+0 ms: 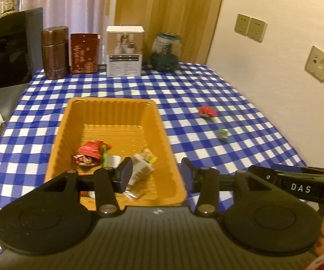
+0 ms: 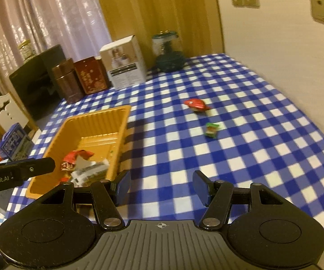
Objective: Organize snacks
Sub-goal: 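Move both open tools toward the red candy and green sweet on the cloth, then grasp the green-wrapped sweet with the right tool while the left tool grasps the red candy, then carry the red candy and green sweet over the orange tray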
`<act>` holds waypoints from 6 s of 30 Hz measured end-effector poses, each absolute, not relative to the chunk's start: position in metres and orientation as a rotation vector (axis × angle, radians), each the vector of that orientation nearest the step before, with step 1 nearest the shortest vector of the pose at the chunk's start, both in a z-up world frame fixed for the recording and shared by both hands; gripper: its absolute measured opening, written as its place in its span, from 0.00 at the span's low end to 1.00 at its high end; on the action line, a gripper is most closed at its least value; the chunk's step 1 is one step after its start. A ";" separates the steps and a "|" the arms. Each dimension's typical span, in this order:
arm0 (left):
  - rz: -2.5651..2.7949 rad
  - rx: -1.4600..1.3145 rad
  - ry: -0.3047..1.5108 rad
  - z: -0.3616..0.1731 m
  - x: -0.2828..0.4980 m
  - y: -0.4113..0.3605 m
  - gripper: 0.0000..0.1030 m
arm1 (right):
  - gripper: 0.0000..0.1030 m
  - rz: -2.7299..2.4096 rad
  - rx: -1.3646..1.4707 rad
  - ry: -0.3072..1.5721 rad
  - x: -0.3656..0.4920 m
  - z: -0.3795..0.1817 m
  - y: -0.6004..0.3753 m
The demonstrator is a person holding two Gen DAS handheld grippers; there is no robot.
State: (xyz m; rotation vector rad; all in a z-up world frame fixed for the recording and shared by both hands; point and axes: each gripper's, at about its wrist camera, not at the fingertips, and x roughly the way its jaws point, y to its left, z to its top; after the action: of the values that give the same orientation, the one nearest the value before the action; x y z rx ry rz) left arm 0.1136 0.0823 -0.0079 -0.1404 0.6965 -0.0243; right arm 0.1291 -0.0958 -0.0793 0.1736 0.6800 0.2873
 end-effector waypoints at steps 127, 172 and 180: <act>-0.353 0.088 0.837 -0.106 0.437 -0.067 0.43 | 0.20 -0.022 0.247 0.611 0.335 -0.160 -0.188; -0.320 0.027 0.868 -0.136 0.448 -0.090 0.22 | 0.20 -0.088 0.326 0.601 0.343 -0.162 -0.212; -0.292 -0.003 0.869 -0.113 0.410 -0.076 0.21 | 0.20 -0.071 0.330 0.598 0.324 -0.151 -0.213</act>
State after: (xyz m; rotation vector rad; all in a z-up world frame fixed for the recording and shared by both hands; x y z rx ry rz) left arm 0.4101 -0.0759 -0.1133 -0.0032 0.8686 -0.2916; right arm 0.3239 -0.2126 -0.1512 0.3304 0.5975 -0.0708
